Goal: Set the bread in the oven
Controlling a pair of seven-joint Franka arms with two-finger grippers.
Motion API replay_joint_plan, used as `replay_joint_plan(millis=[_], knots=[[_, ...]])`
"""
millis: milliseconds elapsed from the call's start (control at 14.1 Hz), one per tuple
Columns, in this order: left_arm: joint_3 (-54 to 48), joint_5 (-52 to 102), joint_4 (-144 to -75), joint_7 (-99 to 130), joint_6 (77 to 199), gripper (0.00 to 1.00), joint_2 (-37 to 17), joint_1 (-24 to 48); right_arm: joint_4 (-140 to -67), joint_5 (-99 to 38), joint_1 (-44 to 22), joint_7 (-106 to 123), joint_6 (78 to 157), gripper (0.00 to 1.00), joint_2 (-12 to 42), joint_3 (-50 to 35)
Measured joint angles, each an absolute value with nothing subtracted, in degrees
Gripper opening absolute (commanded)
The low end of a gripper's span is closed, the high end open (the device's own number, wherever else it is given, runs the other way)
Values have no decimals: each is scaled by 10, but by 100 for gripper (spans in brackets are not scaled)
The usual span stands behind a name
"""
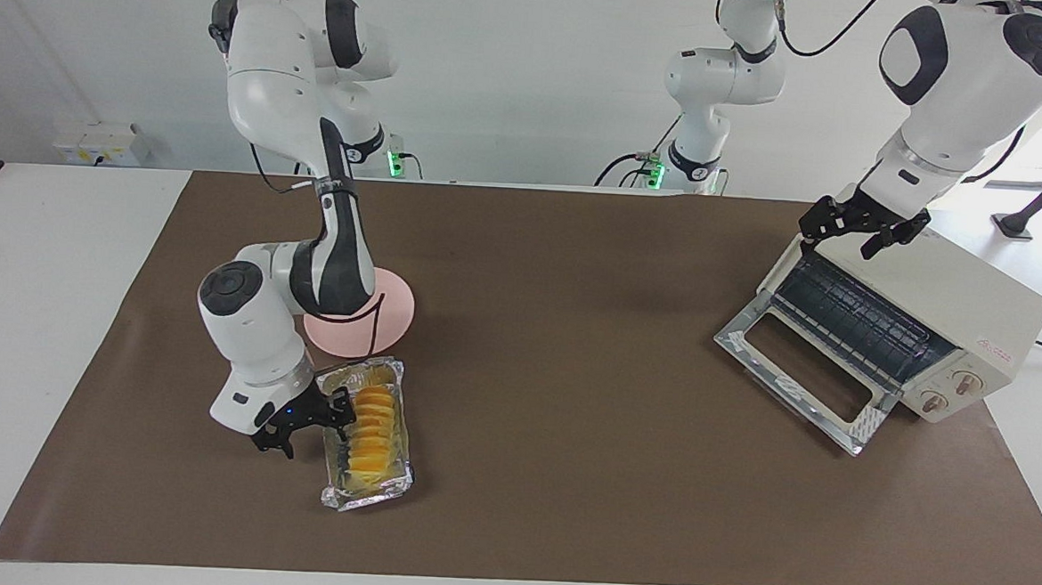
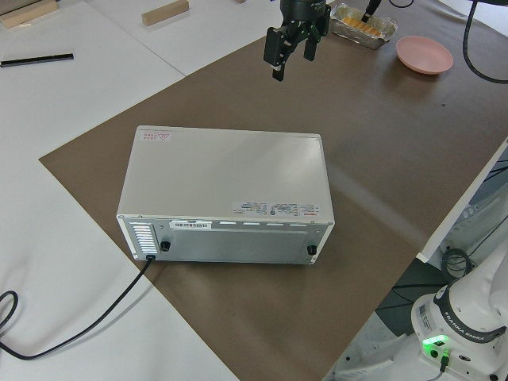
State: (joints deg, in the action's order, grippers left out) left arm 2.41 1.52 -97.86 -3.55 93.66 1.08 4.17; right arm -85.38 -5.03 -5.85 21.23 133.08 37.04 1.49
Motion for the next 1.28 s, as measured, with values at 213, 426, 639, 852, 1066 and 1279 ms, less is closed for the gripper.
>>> replay_joint_plan(millis=[213, 426, 639, 852, 1066, 1279], knots=[[24, 15, -979, -36, 937, 100, 11, 42, -863, -50, -59, 233, 1331, 0, 366, 15], [24, 15, -979, -36, 937, 100, 11, 42, -865, -50, -60, 234, 1331, 0, 364, 13], [24, 15, -979, -36, 937, 100, 11, 42, -865, -51, -71, 234, 1334, 0, 364, 12], [24, 15, -979, -36, 937, 100, 11, 42, -864, -52, -78, 233, 1333, 0, 363, 12], [24, 15, -979, -36, 937, 100, 11, 42, -848, -74, -78, 226, 1286, 0, 354, 12], [24, 15, -979, -36, 937, 100, 11, 42, -810, -100, -91, 152, 1215, 0, 338, 11]])
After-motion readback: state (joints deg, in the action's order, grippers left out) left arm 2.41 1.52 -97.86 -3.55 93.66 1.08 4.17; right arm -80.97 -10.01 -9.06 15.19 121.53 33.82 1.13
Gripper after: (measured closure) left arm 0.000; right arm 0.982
